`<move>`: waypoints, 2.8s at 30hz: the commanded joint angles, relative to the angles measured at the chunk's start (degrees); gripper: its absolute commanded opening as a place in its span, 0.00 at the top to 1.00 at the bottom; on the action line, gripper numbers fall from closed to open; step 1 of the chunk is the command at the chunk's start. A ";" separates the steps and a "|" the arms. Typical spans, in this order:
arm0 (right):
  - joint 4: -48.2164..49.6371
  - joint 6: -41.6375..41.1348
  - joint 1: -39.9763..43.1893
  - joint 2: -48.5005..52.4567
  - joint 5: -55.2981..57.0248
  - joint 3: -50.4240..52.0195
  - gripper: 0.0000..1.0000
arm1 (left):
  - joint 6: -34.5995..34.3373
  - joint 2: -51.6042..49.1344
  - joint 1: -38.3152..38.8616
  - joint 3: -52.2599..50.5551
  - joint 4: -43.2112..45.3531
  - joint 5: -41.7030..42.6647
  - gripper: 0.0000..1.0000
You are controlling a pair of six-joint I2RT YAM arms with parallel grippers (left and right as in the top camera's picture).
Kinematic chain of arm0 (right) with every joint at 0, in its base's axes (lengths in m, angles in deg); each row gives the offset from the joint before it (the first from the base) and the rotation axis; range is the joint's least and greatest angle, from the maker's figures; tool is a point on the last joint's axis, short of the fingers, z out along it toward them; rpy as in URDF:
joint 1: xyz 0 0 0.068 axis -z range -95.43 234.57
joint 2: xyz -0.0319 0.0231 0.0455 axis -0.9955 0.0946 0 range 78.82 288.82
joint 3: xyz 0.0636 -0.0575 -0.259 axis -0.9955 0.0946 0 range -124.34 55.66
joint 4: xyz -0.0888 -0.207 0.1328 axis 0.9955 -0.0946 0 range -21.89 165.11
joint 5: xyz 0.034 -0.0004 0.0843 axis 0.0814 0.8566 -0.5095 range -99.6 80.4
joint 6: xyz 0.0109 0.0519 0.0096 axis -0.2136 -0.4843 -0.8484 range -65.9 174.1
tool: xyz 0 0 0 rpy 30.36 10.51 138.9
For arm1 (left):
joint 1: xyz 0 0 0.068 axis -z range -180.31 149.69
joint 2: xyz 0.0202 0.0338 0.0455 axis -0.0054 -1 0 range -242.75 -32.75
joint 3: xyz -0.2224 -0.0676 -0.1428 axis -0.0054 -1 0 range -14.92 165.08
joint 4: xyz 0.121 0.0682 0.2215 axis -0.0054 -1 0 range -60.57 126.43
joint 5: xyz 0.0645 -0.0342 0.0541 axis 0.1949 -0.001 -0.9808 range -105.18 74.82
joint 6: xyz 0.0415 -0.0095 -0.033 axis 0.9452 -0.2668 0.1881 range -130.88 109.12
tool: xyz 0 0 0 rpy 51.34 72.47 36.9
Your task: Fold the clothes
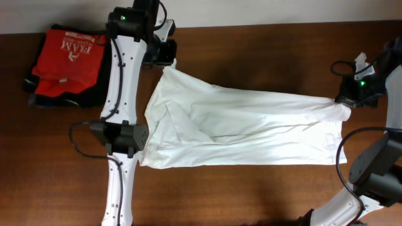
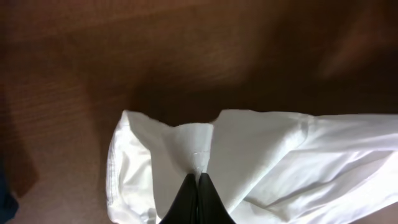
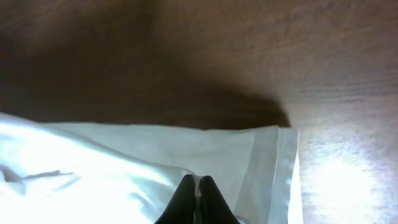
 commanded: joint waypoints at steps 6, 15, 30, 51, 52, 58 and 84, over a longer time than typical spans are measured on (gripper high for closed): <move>-7.06 -0.46 -0.07 -0.90 0.72 -0.50 0.96 | -2.62 20.22 -0.39 -43.89 -0.07 -8.85 0.99; -7.48 -9.86 -0.04 -0.87 12.57 10.43 0.96 | -2.64 22.88 -0.33 -69.37 2.80 -8.66 0.99; -1.11 -19.23 -0.04 -0.87 17.27 18.23 0.37 | -2.62 22.86 -0.66 -80.15 5.38 -9.09 0.29; 11.13 -19.65 -6.86 -0.87 5.86 35.52 0.96 | -2.16 22.73 6.45 -88.91 28.11 -1.11 0.99; 6.29 -17.03 -6.86 -0.87 2.64 27.71 0.95 | -1.99 25.05 4.28 -81.50 24.50 -1.25 1.00; 0.90 -15.37 -5.18 -0.87 11.65 13.86 0.51 | -4.61 35.28 3.37 -65.96 20.92 -1.75 0.91; 34.27 -5.25 11.89 -0.55 6.78 37.81 0.55 | -7.34 35.15 2.95 -69.59 19.21 -7.58 0.76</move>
